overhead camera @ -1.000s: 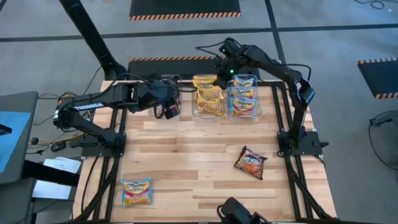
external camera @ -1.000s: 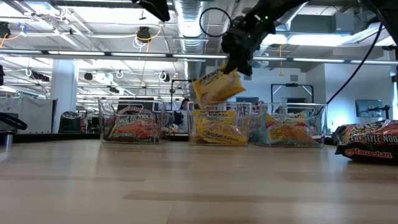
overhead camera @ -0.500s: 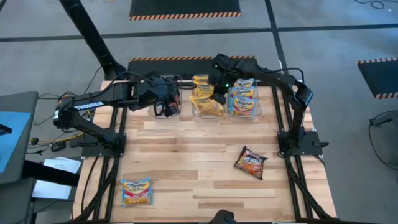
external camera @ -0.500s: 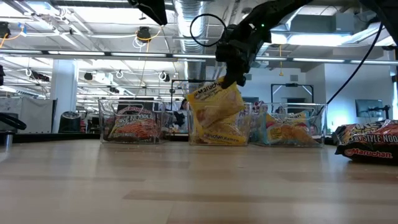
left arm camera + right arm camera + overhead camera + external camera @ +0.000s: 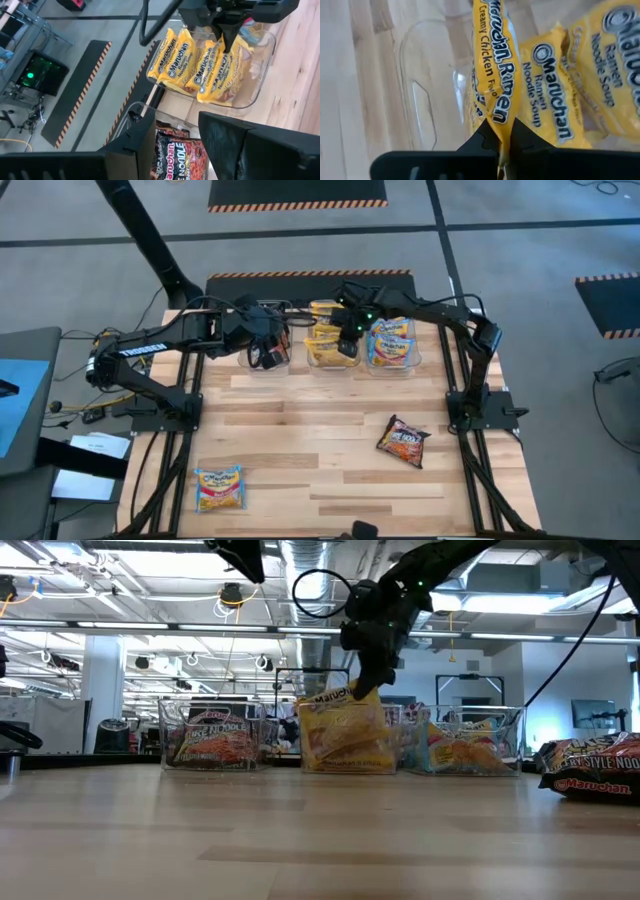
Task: Sort Maruchan noodles
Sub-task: Put the yellow noodle pack into the center transparent bin
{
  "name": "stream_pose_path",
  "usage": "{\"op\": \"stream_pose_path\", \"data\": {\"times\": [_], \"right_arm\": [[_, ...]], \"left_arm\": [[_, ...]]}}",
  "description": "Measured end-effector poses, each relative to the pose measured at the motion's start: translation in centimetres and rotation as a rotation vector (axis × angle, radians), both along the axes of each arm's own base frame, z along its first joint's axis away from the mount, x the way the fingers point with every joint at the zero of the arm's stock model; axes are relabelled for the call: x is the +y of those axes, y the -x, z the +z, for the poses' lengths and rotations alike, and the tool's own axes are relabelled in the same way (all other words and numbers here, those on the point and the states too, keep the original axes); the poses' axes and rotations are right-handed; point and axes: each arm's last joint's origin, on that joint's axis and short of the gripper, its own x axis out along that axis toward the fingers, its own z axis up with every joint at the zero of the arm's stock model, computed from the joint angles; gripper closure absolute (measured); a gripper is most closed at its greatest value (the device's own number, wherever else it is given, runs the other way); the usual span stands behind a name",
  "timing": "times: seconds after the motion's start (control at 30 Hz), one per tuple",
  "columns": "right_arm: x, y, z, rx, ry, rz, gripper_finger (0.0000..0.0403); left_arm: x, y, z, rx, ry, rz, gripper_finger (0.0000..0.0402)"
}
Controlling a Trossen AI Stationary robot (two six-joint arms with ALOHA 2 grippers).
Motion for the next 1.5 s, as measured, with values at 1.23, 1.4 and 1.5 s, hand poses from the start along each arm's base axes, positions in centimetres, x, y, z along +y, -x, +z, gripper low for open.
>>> {"op": "stream_pose_path", "data": {"times": [1.23,1.4,1.5], "right_arm": [[1.6,-1.1,-3.4,0.301,0.152,-0.172,0.0361],[1.9,-1.0,-3.3,0.317,0.13,-0.158,0.0319],[1.9,-1.0,-2.7,0.322,0.125,-0.156,0.0292]], "left_arm": [[0.1,0.8,-0.7,0.096,0.012,0.043,0.0262],[0.4,0.8,-0.7,0.095,0.014,0.056,0.0262],[0.6,0.9,-0.7,0.082,0.023,0.075,0.0262]]}}
